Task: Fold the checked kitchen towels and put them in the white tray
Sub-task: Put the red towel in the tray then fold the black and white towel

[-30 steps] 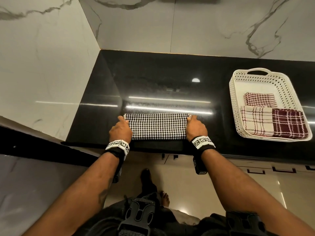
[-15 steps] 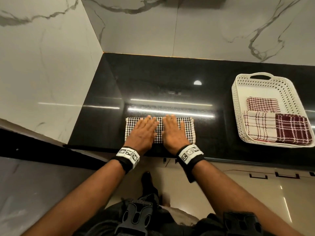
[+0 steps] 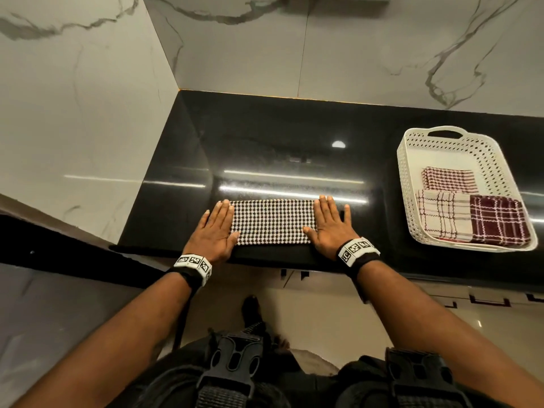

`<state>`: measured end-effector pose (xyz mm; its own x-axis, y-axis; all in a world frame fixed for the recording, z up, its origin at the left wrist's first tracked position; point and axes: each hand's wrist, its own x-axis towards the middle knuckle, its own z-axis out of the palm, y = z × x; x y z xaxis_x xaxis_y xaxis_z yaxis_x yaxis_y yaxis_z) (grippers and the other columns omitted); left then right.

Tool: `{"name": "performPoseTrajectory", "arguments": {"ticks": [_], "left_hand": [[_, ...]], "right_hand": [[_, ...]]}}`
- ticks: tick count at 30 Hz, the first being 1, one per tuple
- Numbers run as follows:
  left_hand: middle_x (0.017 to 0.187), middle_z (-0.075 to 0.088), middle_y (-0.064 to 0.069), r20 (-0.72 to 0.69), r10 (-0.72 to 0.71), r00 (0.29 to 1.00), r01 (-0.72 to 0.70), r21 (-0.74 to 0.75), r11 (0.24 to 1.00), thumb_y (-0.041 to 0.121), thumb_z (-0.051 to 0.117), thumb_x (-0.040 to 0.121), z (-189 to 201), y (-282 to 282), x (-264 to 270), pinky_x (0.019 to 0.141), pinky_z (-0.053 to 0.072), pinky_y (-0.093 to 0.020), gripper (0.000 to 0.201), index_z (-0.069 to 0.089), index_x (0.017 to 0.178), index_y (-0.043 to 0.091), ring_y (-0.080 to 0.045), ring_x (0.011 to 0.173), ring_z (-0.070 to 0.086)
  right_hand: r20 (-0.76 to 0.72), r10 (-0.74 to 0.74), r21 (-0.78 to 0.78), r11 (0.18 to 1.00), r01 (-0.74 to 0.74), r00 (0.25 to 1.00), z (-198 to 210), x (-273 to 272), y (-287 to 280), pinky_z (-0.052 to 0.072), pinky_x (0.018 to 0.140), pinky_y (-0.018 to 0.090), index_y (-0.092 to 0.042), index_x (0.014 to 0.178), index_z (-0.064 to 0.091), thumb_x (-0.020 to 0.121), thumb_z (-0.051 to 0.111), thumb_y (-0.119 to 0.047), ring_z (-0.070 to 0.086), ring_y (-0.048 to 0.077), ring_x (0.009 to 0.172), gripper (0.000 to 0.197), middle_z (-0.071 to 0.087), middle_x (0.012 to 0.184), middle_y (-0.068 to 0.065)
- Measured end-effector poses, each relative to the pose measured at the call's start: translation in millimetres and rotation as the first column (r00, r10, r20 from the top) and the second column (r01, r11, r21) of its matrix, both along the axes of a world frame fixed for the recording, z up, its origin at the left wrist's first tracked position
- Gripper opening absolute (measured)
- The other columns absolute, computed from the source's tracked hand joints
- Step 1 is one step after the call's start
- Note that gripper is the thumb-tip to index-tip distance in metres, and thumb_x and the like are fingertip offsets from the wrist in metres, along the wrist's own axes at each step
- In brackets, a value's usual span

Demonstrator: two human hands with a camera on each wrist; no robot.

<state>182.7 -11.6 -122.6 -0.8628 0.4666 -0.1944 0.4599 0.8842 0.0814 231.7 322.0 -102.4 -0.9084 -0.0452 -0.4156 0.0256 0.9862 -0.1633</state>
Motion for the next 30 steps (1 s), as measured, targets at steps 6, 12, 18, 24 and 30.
{"name": "performPoseTrajectory", "arguments": {"ticks": [6,12,18,24,30], "left_hand": [[0.157,0.033,-0.014,-0.130,0.110,0.985,-0.105,0.046,0.993,0.017,0.049,0.084,37,31,12,0.122,0.014,-0.051,0.065,0.040,0.147,0.010,-0.032,0.148,0.025],[0.123,0.060,-0.002,-0.107,-0.231,0.967,0.245,0.145,0.959,0.028,0.055,0.087,41,107,49,0.095,0.042,-0.041,0.038,0.061,0.123,0.020,-0.024,0.111,0.056],[0.149,0.044,-0.002,-0.086,-0.152,0.985,0.156,0.045,0.987,0.036,0.045,0.095,36,91,19,0.118,0.021,-0.050,0.044,0.051,0.136,0.021,-0.028,0.143,0.031],[0.163,0.023,-0.006,-0.001,-0.211,0.977,0.209,0.157,0.965,0.053,0.029,0.097,25,53,23,0.123,0.014,-0.047,0.066,0.035,0.152,0.016,-0.023,0.152,0.015],[0.164,0.020,-0.004,-0.050,-0.332,0.942,0.335,0.070,0.939,0.040,0.068,0.079,-4,40,65,0.122,0.019,-0.044,0.089,0.027,0.155,0.017,-0.020,0.151,0.021]], "right_hand": [[-0.061,-0.006,-0.073,0.997,0.002,0.998,22,-1,0,-0.008,0.119,0.059,-0.017,0.158,-0.004,0.101,0.037,-0.033,-0.020,0.020,0.150,0.071,-0.015,0.165,0.005],[-0.074,-0.044,-0.067,0.997,0.039,0.996,24,15,9,0.001,0.119,0.063,-0.017,0.152,0.027,0.100,0.040,-0.041,0.000,0.023,0.153,0.058,0.010,0.165,0.003],[-0.245,-0.097,-0.081,0.993,0.080,0.965,15,77,-16,0.014,0.116,0.058,-0.021,0.134,0.047,0.091,0.045,-0.053,0.030,0.027,0.140,0.054,0.040,0.143,0.005],[-0.354,0.077,-0.163,0.976,-0.142,0.932,9,101,-64,0.028,0.108,0.050,-0.023,0.138,0.047,0.089,0.047,-0.058,0.039,0.023,0.134,0.061,0.043,0.146,0.002],[-0.147,0.284,-0.058,0.954,-0.295,0.947,-3,66,-43,-0.010,0.118,0.057,-0.020,0.158,-0.006,0.083,0.067,-0.050,-0.018,0.015,0.149,0.109,-0.018,0.162,-0.004]]}}
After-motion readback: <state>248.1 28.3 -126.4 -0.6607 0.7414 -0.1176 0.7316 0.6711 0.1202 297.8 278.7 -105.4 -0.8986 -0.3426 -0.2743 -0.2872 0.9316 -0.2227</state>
